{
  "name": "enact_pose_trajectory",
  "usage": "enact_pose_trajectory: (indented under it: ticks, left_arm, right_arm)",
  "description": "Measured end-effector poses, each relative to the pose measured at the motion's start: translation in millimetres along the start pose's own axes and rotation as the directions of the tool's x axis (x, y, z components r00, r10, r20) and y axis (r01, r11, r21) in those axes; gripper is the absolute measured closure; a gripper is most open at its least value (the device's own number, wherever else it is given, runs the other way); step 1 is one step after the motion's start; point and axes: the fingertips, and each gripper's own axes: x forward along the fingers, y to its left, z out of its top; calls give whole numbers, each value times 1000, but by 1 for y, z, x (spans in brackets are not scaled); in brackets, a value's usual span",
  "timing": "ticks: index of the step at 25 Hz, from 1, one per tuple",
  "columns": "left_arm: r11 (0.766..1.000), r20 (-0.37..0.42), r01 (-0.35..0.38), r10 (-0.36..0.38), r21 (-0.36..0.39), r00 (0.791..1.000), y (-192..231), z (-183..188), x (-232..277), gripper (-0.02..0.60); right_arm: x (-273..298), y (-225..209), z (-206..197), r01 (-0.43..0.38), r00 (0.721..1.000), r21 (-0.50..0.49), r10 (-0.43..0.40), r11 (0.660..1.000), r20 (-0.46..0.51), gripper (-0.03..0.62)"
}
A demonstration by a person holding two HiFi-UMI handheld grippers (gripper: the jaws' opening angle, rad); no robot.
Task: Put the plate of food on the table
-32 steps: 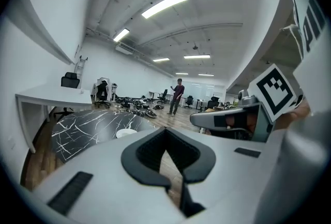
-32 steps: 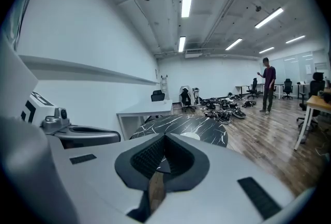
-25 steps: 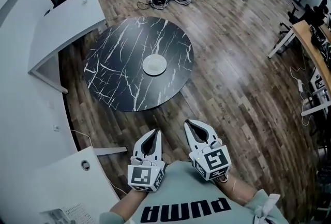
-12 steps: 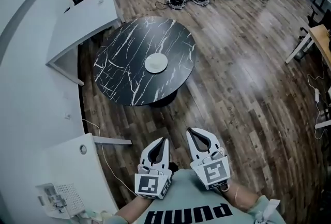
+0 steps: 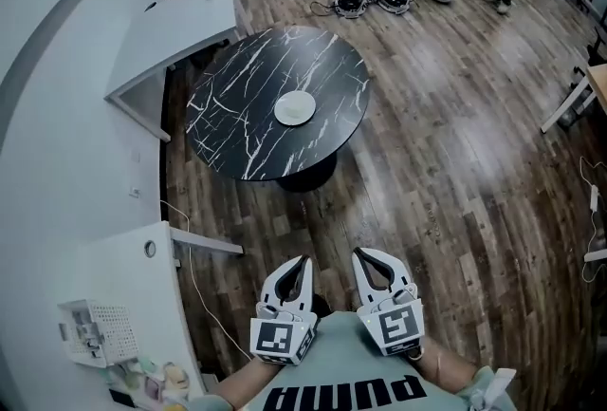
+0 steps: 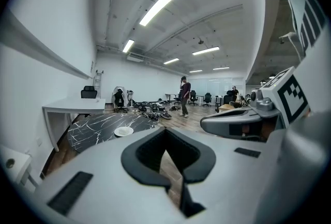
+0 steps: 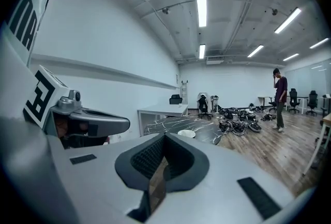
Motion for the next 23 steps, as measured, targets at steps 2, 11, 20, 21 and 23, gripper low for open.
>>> enact_pose_trajectory:
  ticks: [2,11,20,21,23]
  left_arm:
    - [1000,1,4,-4,1,1000,-4,2,2,575]
    - [1000,37,-24,24,-1,999,-6,5,-4,575]
    - [999,56,-31,31,5,998,-7,6,-9,575]
    - [999,57,-32,31,5,998,-7,6,-10,575]
    - [999,57,-33,32,5,998,-6,5,-11,575]
  right_arm:
    - [-2,0,1,-11,1000,-12,11,1000,4,587]
    - [-5,-4,11,-9,999,-38,10,999,37,588]
    - [-8,-5,15,-5,999,-49,7,999,50,587]
    - [-8,-4,14,-5,999,-47,7,999,49,588]
    - [-9,-3,11,-5,999,-43,7,999,47,587]
